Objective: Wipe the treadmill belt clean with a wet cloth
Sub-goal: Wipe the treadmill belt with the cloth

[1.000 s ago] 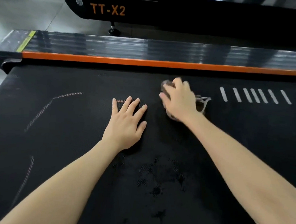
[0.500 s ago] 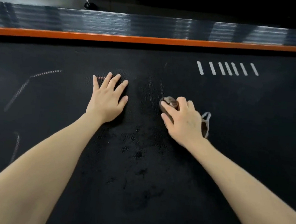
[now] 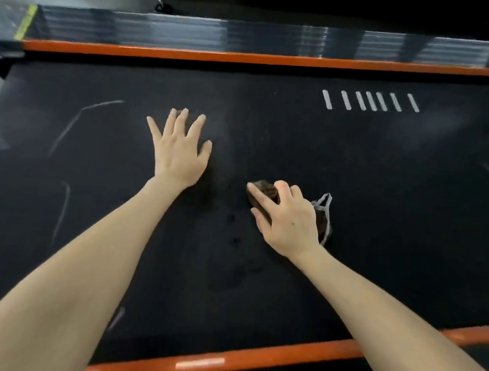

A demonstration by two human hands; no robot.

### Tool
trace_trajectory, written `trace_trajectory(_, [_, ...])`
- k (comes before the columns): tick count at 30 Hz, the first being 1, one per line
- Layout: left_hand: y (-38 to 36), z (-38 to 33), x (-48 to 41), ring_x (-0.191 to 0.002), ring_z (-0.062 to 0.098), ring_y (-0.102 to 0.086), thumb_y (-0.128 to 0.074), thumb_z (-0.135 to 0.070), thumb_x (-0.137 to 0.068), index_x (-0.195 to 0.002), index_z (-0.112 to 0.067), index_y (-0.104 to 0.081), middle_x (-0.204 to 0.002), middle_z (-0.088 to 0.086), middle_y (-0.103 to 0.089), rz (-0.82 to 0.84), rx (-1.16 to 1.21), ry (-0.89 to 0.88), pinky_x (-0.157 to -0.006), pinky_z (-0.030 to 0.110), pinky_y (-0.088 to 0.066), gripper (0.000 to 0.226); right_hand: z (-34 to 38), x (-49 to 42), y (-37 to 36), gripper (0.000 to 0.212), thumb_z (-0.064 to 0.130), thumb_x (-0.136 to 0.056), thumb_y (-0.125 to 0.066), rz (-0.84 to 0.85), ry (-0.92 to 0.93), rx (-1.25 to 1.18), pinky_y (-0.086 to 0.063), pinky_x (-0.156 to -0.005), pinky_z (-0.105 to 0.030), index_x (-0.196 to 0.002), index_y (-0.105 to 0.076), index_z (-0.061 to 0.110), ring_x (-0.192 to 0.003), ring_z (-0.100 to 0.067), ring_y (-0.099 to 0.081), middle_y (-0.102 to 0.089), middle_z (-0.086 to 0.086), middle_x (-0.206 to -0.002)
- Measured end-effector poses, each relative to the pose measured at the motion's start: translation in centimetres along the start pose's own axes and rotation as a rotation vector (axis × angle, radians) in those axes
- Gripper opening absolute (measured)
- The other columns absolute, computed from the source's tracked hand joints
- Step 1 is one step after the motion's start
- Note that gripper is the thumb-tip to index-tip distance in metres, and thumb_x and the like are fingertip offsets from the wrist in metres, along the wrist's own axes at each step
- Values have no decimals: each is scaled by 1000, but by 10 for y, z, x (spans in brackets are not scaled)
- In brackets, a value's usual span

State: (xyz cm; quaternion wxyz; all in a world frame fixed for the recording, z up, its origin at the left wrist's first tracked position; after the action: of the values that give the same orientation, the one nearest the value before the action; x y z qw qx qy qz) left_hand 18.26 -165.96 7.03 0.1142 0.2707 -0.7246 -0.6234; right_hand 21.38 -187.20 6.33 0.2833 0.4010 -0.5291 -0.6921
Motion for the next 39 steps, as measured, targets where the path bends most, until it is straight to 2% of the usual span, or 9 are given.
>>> trace_trajectory(5, [10, -2, 109, -144, 34, -15, -41, -40, -97, -143, -23, -38, -152, 17, -29, 84, -25, -29, -112, 62, 4, 50, 1, 2, 3, 44, 48, -93, -45, 15, 8, -31, -44, -49, -30, -133, -54, 33, -75, -26, -48, -55, -13, -104])
trace_trajectory(8, [-2, 15, 156, -144, 36, -13, -23, -49, -97, -145, -27, -34, -153, 16, -26, 183, -102, 13, -111, 63, 2, 55, 1, 1, 8, 45, 54, -92, -41, 11, -44, 7, -46, -48, -31, -128, -59, 34, -74, -28, -49, -56, -13, -103])
trace_trajectory(12, [-11, 20, 169, -144, 37, -11, -12, -52, -93, -147, -27, -30, -155, 16, -22, 199, -102, 22, -110, 63, -2, 62, 33, 32, 14, 40, 53, -89, -44, -34, -149, -57, -45, -50, -33, -119, -65, 35, -74, -30, -50, -55, -10, -96])
trace_trajectory(18, [-8, 19, 171, -144, 36, -10, -13, -50, -93, -148, -27, -28, -155, 15, -21, 184, -110, 11, -108, 65, 2, 61, 83, 66, 15, 36, 45, -89, -47, 55, 18, -40, -38, -53, -31, -118, -65, 34, -77, -28, -51, -56, -10, -98])
trace_trajectory(25, [-7, 16, 171, -144, 37, -9, -20, -44, -99, -148, -25, -29, -155, 16, -20, 162, -101, 11, -108, 67, 4, 53, -63, 128, 46, 37, 43, -97, -42, 101, -811, 144, -43, -76, -41, -133, -50, 40, -102, -29, -44, -40, -9, -120])
trace_trajectory(27, [-8, 16, 171, -145, 36, -4, -23, -43, -99, -149, -26, -25, -156, 15, -15, 172, -99, 21, -109, 66, 5, 53, -15, 106, 36, 34, 42, -96, -45, 83, -705, 64, -44, -75, -41, -129, -53, 37, -101, -31, -45, -42, -10, -119])
trace_trajectory(30, [-9, 17, 170, -145, 33, -2, -24, -42, -99, -149, -27, -23, -157, 14, -13, 178, -83, 24, -109, 65, 7, 53, 95, 79, 12, 32, 36, -89, -59, 74, -289, -63, -45, -62, -39, -119, -64, 28, -86, -34, -52, -54, -13, -106])
trace_trajectory(33, [-7, 18, 171, -145, 33, -5, -27, -42, -99, -148, -27, -28, -156, 14, -16, 155, -60, 9, -108, 66, 5, 51, 96, 85, 16, 34, 37, -87, -60, 114, -92, -6, -43, -58, -37, -120, -63, 29, -81, -34, -53, -55, -13, -102])
trace_trajectory(39, [-6, 16, 172, -144, 37, -7, -24, -44, -99, -148, -25, -28, -155, 17, -18, 156, -76, -8, -108, 67, 4, 52, -72, 160, 54, 38, 40, -99, -40, 142, -822, 157, -42, -84, -47, -136, -48, 36, -107, -36, -43, -38, -14, -125])
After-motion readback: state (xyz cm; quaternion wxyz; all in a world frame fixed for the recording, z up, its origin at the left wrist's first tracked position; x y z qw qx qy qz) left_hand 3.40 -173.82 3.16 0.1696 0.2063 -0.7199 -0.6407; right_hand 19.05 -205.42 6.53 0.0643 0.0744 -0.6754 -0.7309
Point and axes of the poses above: each hand's wrist, its own x-axis away from the middle knuckle, its own y-axis out of the back of the hand, z = x × y, the point moved 9 cm from there along -x, towards the middle knuckle
